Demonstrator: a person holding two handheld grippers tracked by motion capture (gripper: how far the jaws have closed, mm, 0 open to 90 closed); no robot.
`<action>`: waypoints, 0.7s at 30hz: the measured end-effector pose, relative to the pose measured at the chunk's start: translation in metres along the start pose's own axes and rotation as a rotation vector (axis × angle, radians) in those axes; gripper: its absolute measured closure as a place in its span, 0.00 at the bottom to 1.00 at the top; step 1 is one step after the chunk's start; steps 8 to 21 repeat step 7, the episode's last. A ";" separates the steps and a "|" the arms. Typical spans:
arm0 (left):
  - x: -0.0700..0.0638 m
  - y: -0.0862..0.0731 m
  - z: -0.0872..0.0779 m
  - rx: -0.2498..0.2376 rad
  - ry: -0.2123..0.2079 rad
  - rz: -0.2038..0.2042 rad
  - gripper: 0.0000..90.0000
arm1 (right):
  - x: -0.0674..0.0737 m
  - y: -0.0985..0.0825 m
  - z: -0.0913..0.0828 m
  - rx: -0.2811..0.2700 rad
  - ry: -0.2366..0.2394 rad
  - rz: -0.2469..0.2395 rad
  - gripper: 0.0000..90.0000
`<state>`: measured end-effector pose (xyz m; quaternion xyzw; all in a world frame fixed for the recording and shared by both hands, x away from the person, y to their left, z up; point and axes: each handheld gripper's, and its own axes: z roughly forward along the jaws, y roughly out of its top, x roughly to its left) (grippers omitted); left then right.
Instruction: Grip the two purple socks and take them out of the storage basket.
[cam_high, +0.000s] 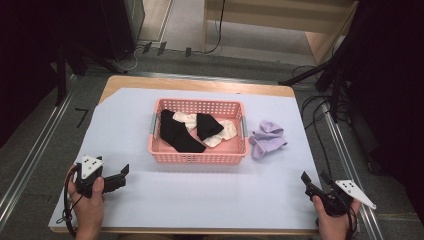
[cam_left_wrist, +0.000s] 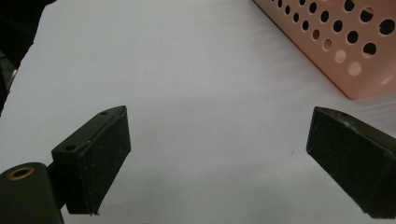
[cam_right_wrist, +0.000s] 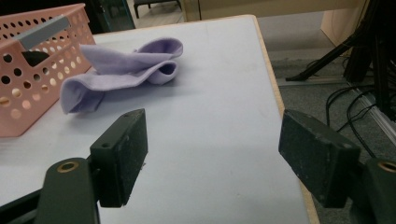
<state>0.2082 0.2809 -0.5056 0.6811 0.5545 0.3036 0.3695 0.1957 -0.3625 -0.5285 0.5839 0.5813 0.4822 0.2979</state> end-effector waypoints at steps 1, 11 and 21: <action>0.000 0.000 0.000 0.001 0.000 0.001 0.08 | -0.001 0.000 0.000 -0.007 -0.001 0.010 0.26; 0.000 0.000 0.000 0.002 -0.001 0.001 0.08 | 0.000 0.000 0.000 -0.003 -0.008 0.000 0.26; 0.000 0.000 0.000 0.002 -0.001 0.001 0.08 | 0.000 0.000 0.000 -0.003 -0.008 0.000 0.26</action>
